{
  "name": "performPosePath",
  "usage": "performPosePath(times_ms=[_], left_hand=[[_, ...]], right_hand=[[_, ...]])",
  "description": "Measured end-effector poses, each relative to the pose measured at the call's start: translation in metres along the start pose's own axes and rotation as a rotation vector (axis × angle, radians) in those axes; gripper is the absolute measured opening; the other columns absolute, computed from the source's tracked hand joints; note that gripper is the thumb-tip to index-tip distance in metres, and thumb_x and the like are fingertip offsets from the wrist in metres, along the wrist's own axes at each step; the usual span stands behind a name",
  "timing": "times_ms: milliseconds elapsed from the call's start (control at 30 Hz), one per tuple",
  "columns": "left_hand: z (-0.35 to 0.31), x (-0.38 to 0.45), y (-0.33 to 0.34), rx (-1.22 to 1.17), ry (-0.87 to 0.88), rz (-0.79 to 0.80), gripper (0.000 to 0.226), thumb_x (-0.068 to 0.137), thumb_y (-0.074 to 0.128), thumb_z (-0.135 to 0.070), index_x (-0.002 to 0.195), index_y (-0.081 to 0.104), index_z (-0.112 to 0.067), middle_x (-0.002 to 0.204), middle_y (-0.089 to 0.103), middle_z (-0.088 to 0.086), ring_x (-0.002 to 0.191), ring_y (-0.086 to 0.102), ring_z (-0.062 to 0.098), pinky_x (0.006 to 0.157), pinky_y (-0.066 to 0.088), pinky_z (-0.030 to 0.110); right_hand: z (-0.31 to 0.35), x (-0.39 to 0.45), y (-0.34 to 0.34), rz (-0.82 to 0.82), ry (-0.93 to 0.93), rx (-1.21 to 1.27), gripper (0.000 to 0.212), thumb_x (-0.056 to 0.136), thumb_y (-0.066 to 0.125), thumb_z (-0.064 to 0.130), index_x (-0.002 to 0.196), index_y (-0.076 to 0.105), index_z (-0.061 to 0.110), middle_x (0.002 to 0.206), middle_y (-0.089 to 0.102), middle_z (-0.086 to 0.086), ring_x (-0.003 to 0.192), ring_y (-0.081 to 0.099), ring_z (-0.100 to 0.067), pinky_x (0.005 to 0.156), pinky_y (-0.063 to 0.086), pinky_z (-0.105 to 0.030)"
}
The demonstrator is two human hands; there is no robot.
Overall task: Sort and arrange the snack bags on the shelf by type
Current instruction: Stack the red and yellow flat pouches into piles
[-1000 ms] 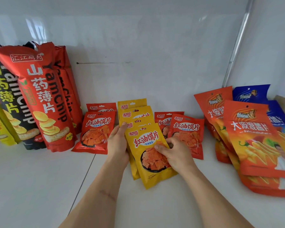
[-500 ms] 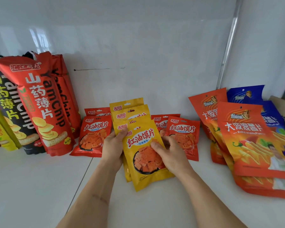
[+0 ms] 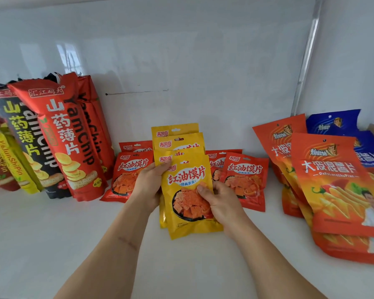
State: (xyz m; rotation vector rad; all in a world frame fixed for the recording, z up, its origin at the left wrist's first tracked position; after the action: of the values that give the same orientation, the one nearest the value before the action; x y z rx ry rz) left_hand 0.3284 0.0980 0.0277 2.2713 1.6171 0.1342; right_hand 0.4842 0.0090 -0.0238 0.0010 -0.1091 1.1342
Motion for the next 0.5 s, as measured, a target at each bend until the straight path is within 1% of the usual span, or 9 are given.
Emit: performPosePath(times_ms=[100, 200, 233, 267, 300, 333, 367, 400, 500], left_hand=[[-0.007, 0.007, -0.003, 0.064, -0.04, -0.002, 0.026, 0.092, 0.071, -0.023, 0.116, 0.069, -0.013, 0.102, 0.078, 0.011, 0.089, 0.076, 0.033, 0.075, 0.062, 0.046], [-0.014, 0.021, -0.009, 0.166, -0.069, -0.043, 0.026, 0.09, 0.074, -0.025, 0.113, 0.069, -0.012, 0.094, 0.079, 0.01, 0.083, 0.077, 0.03, 0.074, 0.062, 0.044], [-0.016, 0.027, -0.012, 0.216, -0.072, -0.065, 0.025, 0.09, 0.074, -0.027, 0.11, 0.07, -0.013, 0.089, 0.079, 0.008, 0.077, 0.077, 0.026, 0.067, 0.063, 0.039], [-0.018, 0.032, -0.015, 0.259, -0.068, -0.082, 0.021, 0.09, 0.074, -0.028, 0.105, 0.07, -0.014, 0.083, 0.079, 0.006, 0.068, 0.077, 0.021, 0.057, 0.061, 0.032], [-0.02, 0.038, -0.017, 0.295, -0.058, -0.095, 0.017, 0.091, 0.074, -0.028, 0.1, 0.07, -0.015, 0.078, 0.078, 0.005, 0.059, 0.075, 0.018, 0.048, 0.057, 0.027], [-0.022, 0.042, -0.019, 0.324, -0.043, -0.101, 0.013, 0.091, 0.073, -0.027, 0.096, 0.07, -0.015, 0.076, 0.077, 0.004, 0.055, 0.073, 0.016, 0.044, 0.054, 0.024], [-0.023, 0.048, -0.021, 0.364, -0.023, -0.107, 0.01, 0.092, 0.072, -0.026, 0.093, 0.07, -0.016, 0.078, 0.077, 0.004, 0.055, 0.073, 0.017, 0.046, 0.055, 0.026], [-0.024, 0.054, -0.023, 0.421, 0.002, -0.114, 0.009, 0.093, 0.071, -0.026, 0.092, 0.07, -0.017, 0.083, 0.077, 0.005, 0.06, 0.073, 0.018, 0.053, 0.058, 0.029], [-0.02, 0.072, -0.029, 0.616, 0.087, -0.124, 0.014, 0.097, 0.065, -0.03, 0.089, 0.071, -0.019, 0.09, 0.076, 0.004, 0.075, 0.072, 0.021, 0.07, 0.059, 0.034]], right_hand=[[0.0, 0.003, 0.008, -0.027, 0.022, -0.005, 0.022, 0.091, 0.067, 0.038, 0.105, 0.067, 0.021, 0.1, 0.071, 0.007, 0.093, 0.068, -0.011, 0.075, 0.054, -0.023], [0.004, 0.009, 0.015, -0.063, 0.043, -0.047, 0.021, 0.094, 0.064, 0.036, 0.102, 0.067, 0.017, 0.093, 0.069, 0.009, 0.085, 0.066, -0.007, 0.058, 0.048, -0.012], [0.004, 0.012, 0.018, -0.077, 0.051, -0.063, 0.018, 0.094, 0.063, 0.035, 0.099, 0.067, 0.018, 0.091, 0.069, 0.01, 0.081, 0.065, -0.004, 0.053, 0.046, -0.01], [0.003, 0.016, 0.022, -0.094, 0.059, -0.084, 0.018, 0.095, 0.063, 0.036, 0.098, 0.067, 0.019, 0.091, 0.069, 0.009, 0.08, 0.064, -0.004, 0.054, 0.046, -0.011], [0.002, 0.02, 0.027, -0.111, 0.071, -0.109, 0.02, 0.095, 0.062, 0.038, 0.099, 0.067, 0.019, 0.093, 0.07, 0.007, 0.082, 0.065, -0.007, 0.059, 0.05, -0.015], [0.0, 0.023, 0.033, -0.134, 0.087, -0.137, 0.023, 0.094, 0.062, 0.04, 0.101, 0.067, 0.019, 0.097, 0.071, 0.005, 0.085, 0.066, -0.01, 0.067, 0.054, -0.023], [-0.004, 0.027, 0.039, -0.162, 0.102, -0.166, 0.027, 0.093, 0.061, 0.043, 0.105, 0.067, 0.019, 0.1, 0.071, 0.003, 0.089, 0.067, -0.013, 0.075, 0.056, -0.031], [-0.008, 0.03, 0.044, -0.195, 0.108, -0.199, 0.03, 0.093, 0.061, 0.044, 0.106, 0.066, 0.018, 0.101, 0.07, 0.003, 0.091, 0.067, -0.015, 0.079, 0.056, -0.035], [-0.011, 0.036, 0.053, -0.263, 0.11, -0.318, 0.031, 0.095, 0.058, 0.045, 0.105, 0.063, 0.016, 0.099, 0.069, 0.002, 0.09, 0.064, -0.018, 0.074, 0.05, -0.032]])
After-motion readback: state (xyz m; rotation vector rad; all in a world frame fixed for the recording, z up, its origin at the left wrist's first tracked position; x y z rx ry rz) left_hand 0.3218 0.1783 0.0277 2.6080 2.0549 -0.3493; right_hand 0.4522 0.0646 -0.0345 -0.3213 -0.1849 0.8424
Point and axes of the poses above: each hand's wrist, its own x-axis towards the middle knuckle, its own y-axis out of the palm, z = x × y, the point moved 3 cm from there along x, towards the middle knuckle
